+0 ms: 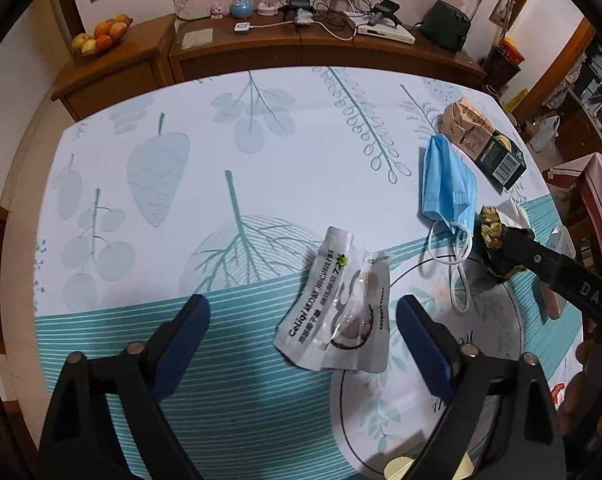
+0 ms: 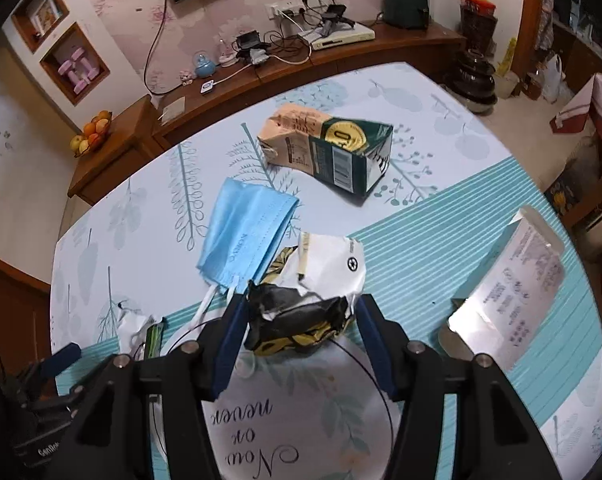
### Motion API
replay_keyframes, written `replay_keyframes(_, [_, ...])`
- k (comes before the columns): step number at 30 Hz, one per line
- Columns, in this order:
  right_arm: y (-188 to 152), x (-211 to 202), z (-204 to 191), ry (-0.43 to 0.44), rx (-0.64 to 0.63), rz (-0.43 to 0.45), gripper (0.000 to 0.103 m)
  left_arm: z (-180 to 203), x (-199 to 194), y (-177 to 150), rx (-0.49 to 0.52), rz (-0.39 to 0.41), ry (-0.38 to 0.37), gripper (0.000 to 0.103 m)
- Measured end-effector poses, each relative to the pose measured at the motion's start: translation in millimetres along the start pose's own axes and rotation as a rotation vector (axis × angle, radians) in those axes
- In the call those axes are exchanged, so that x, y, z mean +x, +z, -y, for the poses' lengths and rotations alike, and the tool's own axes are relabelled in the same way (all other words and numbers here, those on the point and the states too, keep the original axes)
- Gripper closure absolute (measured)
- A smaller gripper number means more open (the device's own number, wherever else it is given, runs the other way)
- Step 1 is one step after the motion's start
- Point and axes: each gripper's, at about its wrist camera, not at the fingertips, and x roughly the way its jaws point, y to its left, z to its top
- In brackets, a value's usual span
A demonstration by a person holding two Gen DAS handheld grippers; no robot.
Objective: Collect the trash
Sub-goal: 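Grasp the black-and-gold wrapper with the right tool while the left grasps the white tube packaging, then lift the wrapper and white packaging and carry both down over the bin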
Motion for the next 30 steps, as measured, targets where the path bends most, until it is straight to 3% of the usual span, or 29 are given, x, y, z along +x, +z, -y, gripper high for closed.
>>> replay_keyframes(3, [1.6, 7.6, 0.5, -0.005, 0.006, 0.000, 0.044, 4.2, 7.1, 2.0, 0.005, -0.014, 0.003, 0.022])
replay_keyframes(9, [1.0, 19.8, -2.6, -0.009, -0.009, -0.002, 0.044, 9.3, 20.5, 2.1, -0.002, -0.057, 0.001, 0.048])
replay_keyframes(12, [0.8, 20.0, -5.9, -0.007, -0.030, 0.012, 0.052, 11.2, 22.3, -0.6, -0.005, -0.053, 0.011, 0.064])
replay_keyframes(15, [-2.0, 19.4, -7.7, -0.005, -0.046, 0.018, 0.055, 11.9, 21.9, -2.3, -0.006, -0.047, 0.009, 0.071])
replay_keyframes(20, [-8.7, 14.2, -4.1, 0.014, -0.059, 0.033, 0.059, 15.0, 15.8, -4.8, 0.005, -0.025, 0.024, 0.092])
replay_keyframes(30, [-25.9, -22.9, -6.4, 0.036, -0.102, 0.068, 0.061, 18.9, -12.8, -23.1, -0.010, -0.010, 0.012, 0.095])
